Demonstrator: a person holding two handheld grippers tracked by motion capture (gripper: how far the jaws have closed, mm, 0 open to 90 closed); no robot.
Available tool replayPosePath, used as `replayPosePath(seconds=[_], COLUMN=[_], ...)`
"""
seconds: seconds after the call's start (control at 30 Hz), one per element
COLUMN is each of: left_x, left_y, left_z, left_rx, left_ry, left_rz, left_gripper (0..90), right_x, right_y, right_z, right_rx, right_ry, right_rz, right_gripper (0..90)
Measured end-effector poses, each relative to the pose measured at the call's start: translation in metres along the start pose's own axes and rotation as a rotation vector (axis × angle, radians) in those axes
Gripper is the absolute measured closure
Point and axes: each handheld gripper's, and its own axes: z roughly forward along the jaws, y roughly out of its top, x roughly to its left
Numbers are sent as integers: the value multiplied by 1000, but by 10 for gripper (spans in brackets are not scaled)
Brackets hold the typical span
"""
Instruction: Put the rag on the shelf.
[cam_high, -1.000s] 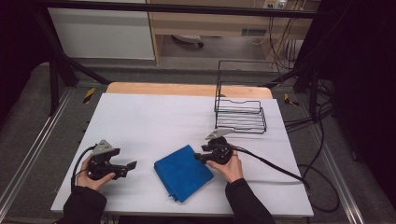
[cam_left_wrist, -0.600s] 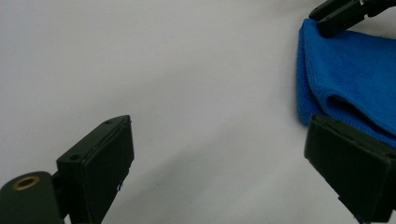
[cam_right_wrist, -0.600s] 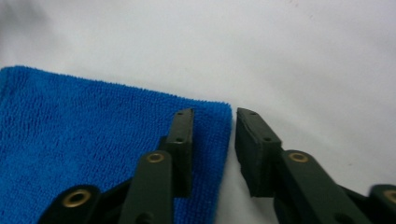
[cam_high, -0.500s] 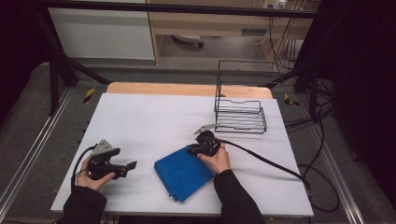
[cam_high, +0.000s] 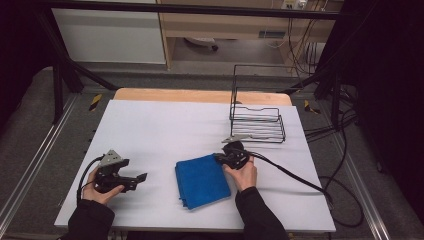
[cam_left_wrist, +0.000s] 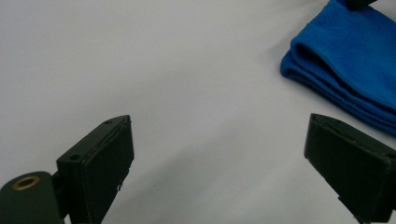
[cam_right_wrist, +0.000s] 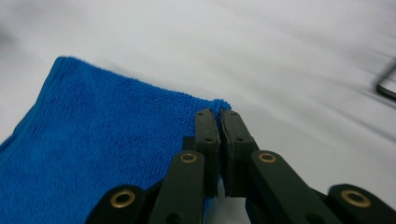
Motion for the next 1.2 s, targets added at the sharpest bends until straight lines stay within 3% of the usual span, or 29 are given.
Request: replayPosePath(seconds=[0.27,0.47,0.67,0.7,0.73,0.83,0.87,0.93,1.07,1.1,1.2], left_x=[-1,-2,-6,-7,-8,-12,-14,-18,-25,-27,-34], left_y=[0,0,4,5,7,12,15,20,35,39,50], left_z=[1,2,5,5,6,9,11,12,19,22,33], left_rx=[6,11,27,27,29,34,32,31,39,40,52], left_ry=[-3,-12,-17,-17,-17,-15,-15,-23,-21,-19,-20], left_rz=[3,-2,-3,-5,-2,3,5,14,11,12,14], left_gripper=[84,82,47,47,47,47,47,47,49,53,58], right_x=[-13,-15,-24,-24,-28,-33,-33,-38,-40,-42,-43], right_y=[-13,-17,-23,-23,-26,-29,-29,-32,-37,-40,-44], right_z=[-10,-11,-25,-25,-33,-43,-43,-52,-61,-65,-67], right_rx=[-21,-26,-116,-116,-135,-151,-151,-170,-189,-190,-196], right_ry=[-105,-125,-73,-73,-52,-34,-34,0,12,21,29], right_rz=[47,50,18,18,13,9,9,-2,-9,-8,-9], right_gripper=[873,850,593,593,497,345,345,207,151,101,86])
